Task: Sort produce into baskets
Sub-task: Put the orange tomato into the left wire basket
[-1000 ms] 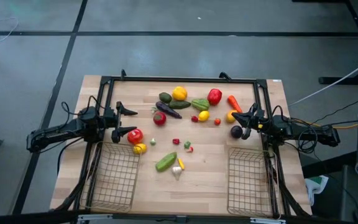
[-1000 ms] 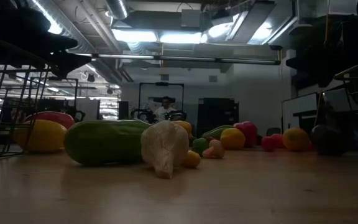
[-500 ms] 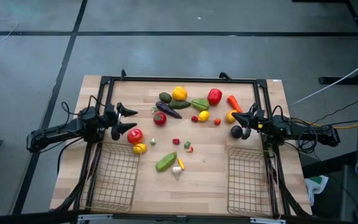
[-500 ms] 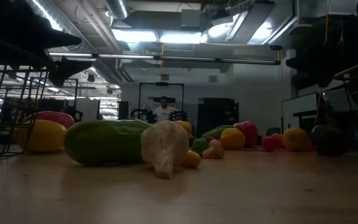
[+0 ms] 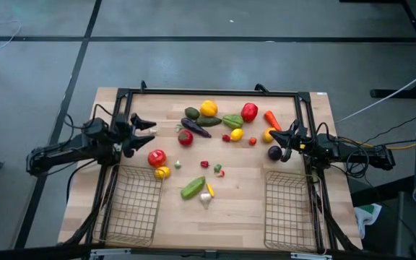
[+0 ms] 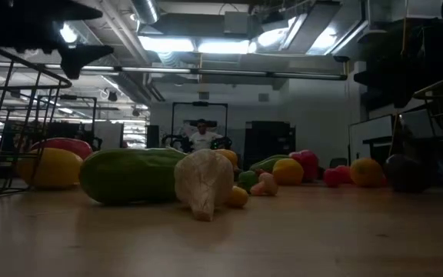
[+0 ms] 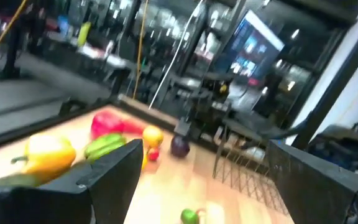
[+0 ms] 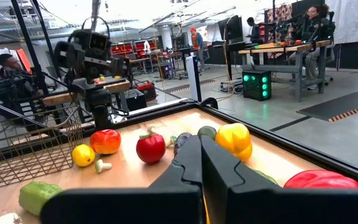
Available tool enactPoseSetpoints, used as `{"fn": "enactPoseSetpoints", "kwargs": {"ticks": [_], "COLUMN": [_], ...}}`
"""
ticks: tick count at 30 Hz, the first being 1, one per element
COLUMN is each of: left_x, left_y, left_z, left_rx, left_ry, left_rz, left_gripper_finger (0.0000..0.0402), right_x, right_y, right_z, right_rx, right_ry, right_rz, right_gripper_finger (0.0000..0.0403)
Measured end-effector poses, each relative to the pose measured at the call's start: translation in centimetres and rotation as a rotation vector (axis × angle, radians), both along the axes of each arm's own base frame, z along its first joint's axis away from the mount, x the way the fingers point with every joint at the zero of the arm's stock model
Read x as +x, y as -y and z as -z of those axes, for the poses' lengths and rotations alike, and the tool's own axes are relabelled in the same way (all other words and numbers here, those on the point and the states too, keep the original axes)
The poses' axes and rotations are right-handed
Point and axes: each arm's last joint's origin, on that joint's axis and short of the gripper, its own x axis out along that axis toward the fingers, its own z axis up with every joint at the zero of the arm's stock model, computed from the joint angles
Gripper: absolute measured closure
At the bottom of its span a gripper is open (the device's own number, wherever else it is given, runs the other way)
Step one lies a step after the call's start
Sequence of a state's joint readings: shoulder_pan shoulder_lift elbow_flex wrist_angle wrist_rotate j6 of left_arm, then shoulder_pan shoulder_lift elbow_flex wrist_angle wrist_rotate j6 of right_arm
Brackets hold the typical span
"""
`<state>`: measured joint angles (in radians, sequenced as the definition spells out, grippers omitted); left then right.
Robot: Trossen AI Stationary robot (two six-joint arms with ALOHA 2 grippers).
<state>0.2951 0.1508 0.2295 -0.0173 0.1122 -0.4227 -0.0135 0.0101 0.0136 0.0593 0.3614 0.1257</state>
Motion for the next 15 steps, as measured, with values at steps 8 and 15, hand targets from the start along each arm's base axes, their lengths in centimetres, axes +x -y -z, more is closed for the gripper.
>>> {"fn": "enactPoseSetpoints", "kwargs": {"ticks": [8,15], "left_x": [1.9,5.3], "left_y": [-0.6,-1.6], "left_z": [-4.6,-5.6], "left_rx": [-0.136,-0.290], "left_ry": [-0.465,-0.892], "left_rz": [-0.018,0.000], "left_gripper_finger": [0.0066,0.0066], "right_x": [0.0,0.0], "right_y": [0.0,0.0], "right_z": [0.0,0.0], "right_rx": [0.000,0.000], "right_ry": [0.000,0.000], "right_rz": [0.000,0.000], "right_gripper_finger": [0.0402,0.0402]}}
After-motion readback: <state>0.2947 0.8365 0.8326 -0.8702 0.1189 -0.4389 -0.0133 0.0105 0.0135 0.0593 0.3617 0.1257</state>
